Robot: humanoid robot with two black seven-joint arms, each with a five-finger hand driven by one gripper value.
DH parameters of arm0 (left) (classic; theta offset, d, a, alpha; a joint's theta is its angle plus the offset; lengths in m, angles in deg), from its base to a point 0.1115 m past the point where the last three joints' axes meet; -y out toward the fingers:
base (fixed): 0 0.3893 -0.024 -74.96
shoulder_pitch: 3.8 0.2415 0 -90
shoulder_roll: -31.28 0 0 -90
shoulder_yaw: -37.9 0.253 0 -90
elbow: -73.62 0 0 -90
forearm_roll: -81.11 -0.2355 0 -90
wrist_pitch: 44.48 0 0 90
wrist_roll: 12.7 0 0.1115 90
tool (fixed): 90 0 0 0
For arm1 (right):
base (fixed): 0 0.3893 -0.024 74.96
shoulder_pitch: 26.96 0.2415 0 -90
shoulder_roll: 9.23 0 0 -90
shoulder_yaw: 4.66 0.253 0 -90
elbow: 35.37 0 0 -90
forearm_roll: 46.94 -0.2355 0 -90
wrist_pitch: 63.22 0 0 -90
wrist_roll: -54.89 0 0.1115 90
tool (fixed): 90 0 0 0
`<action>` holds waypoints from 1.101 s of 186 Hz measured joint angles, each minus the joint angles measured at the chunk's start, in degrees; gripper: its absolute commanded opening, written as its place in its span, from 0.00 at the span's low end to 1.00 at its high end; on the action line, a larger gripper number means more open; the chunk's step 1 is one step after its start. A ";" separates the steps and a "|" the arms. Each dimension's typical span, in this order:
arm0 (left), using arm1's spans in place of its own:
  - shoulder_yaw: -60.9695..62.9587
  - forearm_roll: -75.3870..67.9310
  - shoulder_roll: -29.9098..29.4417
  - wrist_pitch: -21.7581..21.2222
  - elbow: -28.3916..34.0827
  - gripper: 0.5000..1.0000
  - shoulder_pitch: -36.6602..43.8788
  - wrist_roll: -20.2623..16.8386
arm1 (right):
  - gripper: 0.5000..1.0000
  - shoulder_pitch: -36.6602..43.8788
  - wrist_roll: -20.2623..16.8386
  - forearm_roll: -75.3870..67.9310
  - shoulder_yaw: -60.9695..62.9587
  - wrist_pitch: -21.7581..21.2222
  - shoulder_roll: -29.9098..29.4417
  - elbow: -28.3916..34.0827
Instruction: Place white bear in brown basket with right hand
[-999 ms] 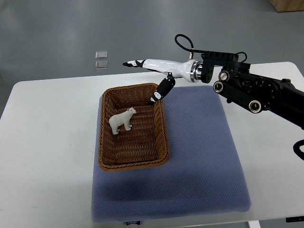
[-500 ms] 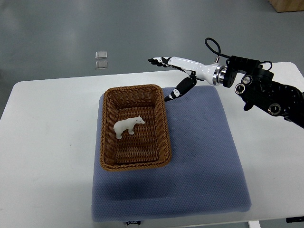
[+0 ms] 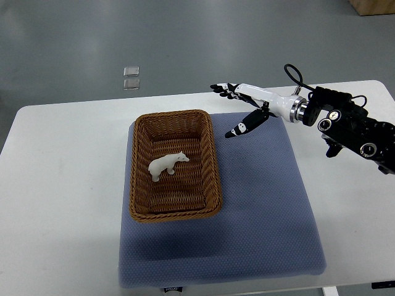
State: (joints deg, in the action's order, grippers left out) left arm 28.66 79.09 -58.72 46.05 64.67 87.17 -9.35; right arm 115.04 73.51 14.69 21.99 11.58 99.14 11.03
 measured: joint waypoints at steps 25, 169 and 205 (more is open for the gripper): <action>0.01 0.00 0.00 0.01 -0.01 1.00 0.00 0.00 | 0.95 -1.25 -3.02 -8.57 -0.01 -0.23 1.11 -0.43; -0.08 0.00 0.00 -0.02 0.16 1.00 0.08 -0.02 | 0.95 -4.12 -11.52 -57.98 1.93 -3.85 1.01 -5.22; -0.09 0.00 0.00 -0.02 0.17 1.00 0.16 0.03 | 0.95 -6.55 -11.35 -59.72 6.00 -4.08 0.72 -5.34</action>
State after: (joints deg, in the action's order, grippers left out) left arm 28.57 79.09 -58.72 46.03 64.84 87.33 -9.32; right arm 108.49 62.16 -45.03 27.98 7.50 99.86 5.68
